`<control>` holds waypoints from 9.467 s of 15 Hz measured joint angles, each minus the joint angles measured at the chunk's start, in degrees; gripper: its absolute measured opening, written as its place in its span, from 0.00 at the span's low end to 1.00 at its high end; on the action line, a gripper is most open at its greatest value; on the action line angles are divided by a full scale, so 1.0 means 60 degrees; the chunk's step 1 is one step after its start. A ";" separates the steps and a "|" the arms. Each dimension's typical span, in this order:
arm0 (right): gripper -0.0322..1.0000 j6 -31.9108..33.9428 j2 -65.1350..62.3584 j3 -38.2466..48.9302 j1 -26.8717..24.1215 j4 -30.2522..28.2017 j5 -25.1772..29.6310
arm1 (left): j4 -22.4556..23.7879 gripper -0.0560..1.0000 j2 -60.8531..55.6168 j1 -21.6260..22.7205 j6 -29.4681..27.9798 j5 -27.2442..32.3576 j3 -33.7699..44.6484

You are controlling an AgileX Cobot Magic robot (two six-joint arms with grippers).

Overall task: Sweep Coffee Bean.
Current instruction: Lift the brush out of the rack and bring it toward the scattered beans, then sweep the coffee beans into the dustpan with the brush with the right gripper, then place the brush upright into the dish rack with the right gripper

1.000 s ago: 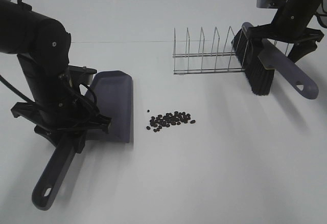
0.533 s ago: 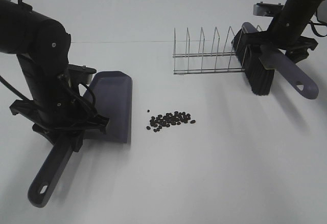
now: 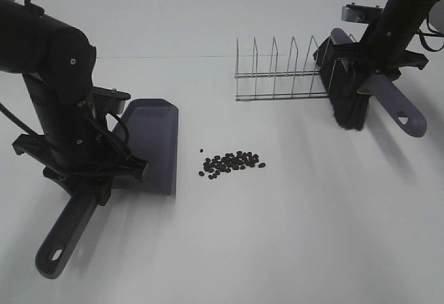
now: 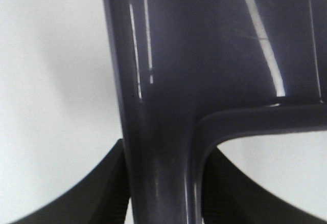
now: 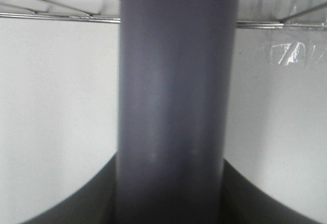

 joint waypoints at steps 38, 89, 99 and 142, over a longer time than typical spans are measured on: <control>0.32 0.4087 -0.1738 0.3648 0.4584 -0.3734 0.0554 | 0.1079 0.38 -0.0076 -0.0945 -0.0831 -0.1346 0.1232; 0.32 0.2683 -0.1795 0.2970 0.3934 -0.1633 0.0630 | 0.0554 0.38 0.0057 -0.0945 -0.1041 -0.1146 0.1070; 0.32 0.2712 0.0611 -0.0076 0.5453 0.0630 0.0688 | 0.0449 0.38 0.0898 -0.0945 -0.0038 -0.0525 0.0010; 0.32 0.1003 -0.0793 0.1709 0.0668 -0.1289 0.0716 | -0.0134 0.38 0.0898 -0.0095 0.0602 -0.0067 -0.0010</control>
